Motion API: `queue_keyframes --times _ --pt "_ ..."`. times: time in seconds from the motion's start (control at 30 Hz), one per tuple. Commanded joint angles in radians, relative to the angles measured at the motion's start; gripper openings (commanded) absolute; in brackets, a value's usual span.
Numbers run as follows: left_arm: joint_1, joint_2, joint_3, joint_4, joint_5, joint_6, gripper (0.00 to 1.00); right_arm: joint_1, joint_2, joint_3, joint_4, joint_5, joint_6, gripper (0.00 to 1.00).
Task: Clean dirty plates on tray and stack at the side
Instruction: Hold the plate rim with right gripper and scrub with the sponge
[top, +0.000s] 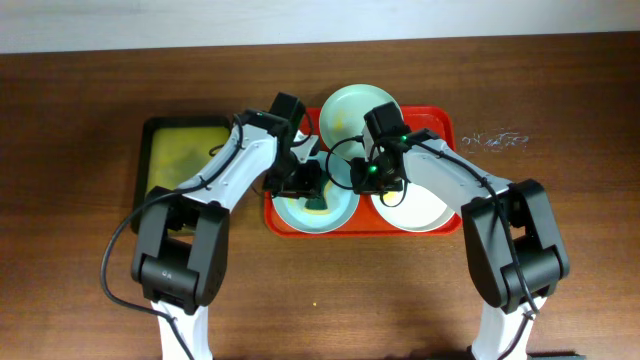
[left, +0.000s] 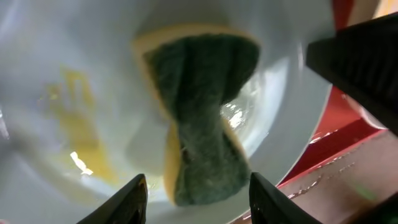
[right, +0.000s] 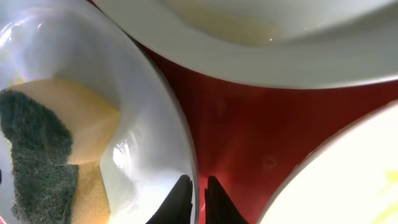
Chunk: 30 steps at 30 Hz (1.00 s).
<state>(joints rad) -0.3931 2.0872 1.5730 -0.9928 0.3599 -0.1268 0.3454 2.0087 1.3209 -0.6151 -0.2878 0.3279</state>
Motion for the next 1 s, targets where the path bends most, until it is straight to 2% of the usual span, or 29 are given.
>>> queue_keyframes --times 0.0,0.13,0.23,0.37,0.4,0.47,0.57,0.7,0.77,0.87,0.97 --pt "-0.035 0.0 -0.024 0.051 -0.013 0.023 0.49 -0.005 0.014 -0.009 0.003 0.008 -0.01 0.11" --pt "-0.065 0.051 -0.024 0.121 -0.123 -0.061 0.43 -0.005 0.014 -0.009 0.002 0.008 -0.01 0.11" --pt "-0.065 0.061 -0.024 0.151 -0.122 -0.063 0.37 -0.005 0.014 -0.009 0.003 0.008 -0.01 0.11" --pt "-0.065 0.061 -0.027 0.139 -0.227 -0.07 0.14 -0.005 0.014 -0.009 0.002 0.009 -0.01 0.11" --pt "-0.063 0.061 -0.027 0.127 -0.285 -0.107 0.02 -0.005 0.014 -0.009 0.002 0.009 -0.01 0.11" --pt "-0.053 0.061 -0.027 0.084 -0.461 -0.197 0.0 -0.005 0.014 -0.009 0.001 0.009 -0.01 0.11" --pt "-0.017 0.061 -0.027 0.057 -0.557 -0.203 0.0 -0.005 0.014 -0.009 -0.001 0.009 -0.01 0.11" --pt "0.019 0.05 0.056 0.007 -0.537 -0.202 0.0 -0.005 0.014 -0.009 0.0 0.009 -0.01 0.11" --pt "0.016 0.04 0.081 0.018 -0.357 -0.205 0.0 -0.005 0.014 -0.009 0.0 0.009 -0.01 0.11" --pt "0.015 0.041 0.061 0.091 -0.164 -0.285 0.0 -0.005 0.014 -0.009 0.003 0.009 -0.01 0.11" --pt "0.016 0.043 -0.035 0.183 -0.162 -0.318 0.0 -0.005 0.014 -0.009 0.003 0.009 -0.01 0.11"
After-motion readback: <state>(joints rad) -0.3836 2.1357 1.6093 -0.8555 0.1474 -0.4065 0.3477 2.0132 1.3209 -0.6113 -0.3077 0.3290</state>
